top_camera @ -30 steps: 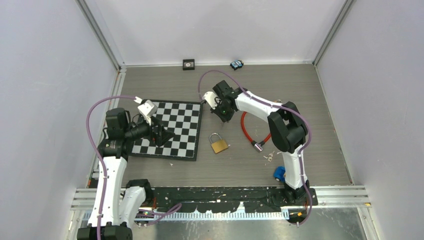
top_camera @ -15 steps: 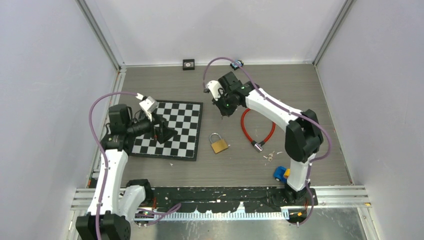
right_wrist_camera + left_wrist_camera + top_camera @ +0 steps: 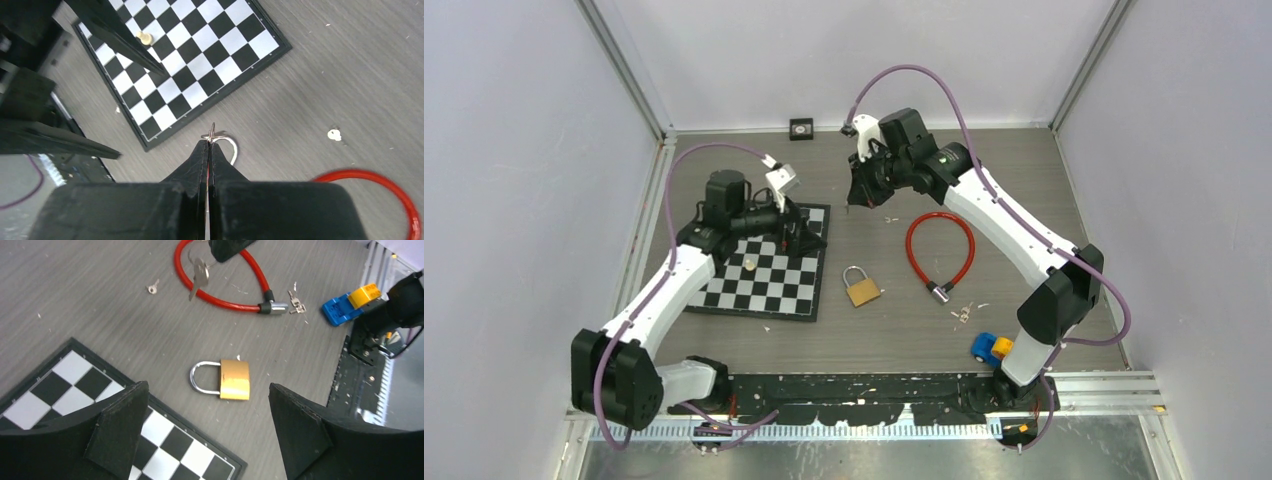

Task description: Unlock with the key

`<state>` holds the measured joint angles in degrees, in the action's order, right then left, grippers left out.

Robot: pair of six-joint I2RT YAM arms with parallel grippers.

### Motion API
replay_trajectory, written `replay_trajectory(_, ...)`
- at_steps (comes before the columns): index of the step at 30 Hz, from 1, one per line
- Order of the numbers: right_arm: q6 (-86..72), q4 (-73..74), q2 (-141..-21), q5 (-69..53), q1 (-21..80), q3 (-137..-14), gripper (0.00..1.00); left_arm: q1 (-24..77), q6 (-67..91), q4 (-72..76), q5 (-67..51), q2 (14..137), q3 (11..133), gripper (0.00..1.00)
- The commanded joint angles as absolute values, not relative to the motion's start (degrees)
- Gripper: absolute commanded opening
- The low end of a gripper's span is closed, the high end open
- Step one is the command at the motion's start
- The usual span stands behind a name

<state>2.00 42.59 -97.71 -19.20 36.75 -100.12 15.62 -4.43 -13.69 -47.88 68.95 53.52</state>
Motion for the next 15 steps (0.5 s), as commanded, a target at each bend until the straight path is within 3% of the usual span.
replay_trajectory(1, -8.2, 41.6, -95.1, -21.0, 36.8, -103.0, 0.01, 19.4, -2.6, -0.6, -41.0, 71.1, 54.9, 0.88)
replay_trajectory(12, -18.1, 38.6, -93.3, -27.5, 35.0, -102.9, 0.01, 23.4, -1.8, 22.6, -41.3, 73.7, 47.4, 0.74)
replay_trajectory(15, -20.1, 37.4, -93.6, -29.5, 34.1, -102.7, 0.01, 23.5, -0.7, 27.9, -42.0, 74.4, 45.7, 0.63)
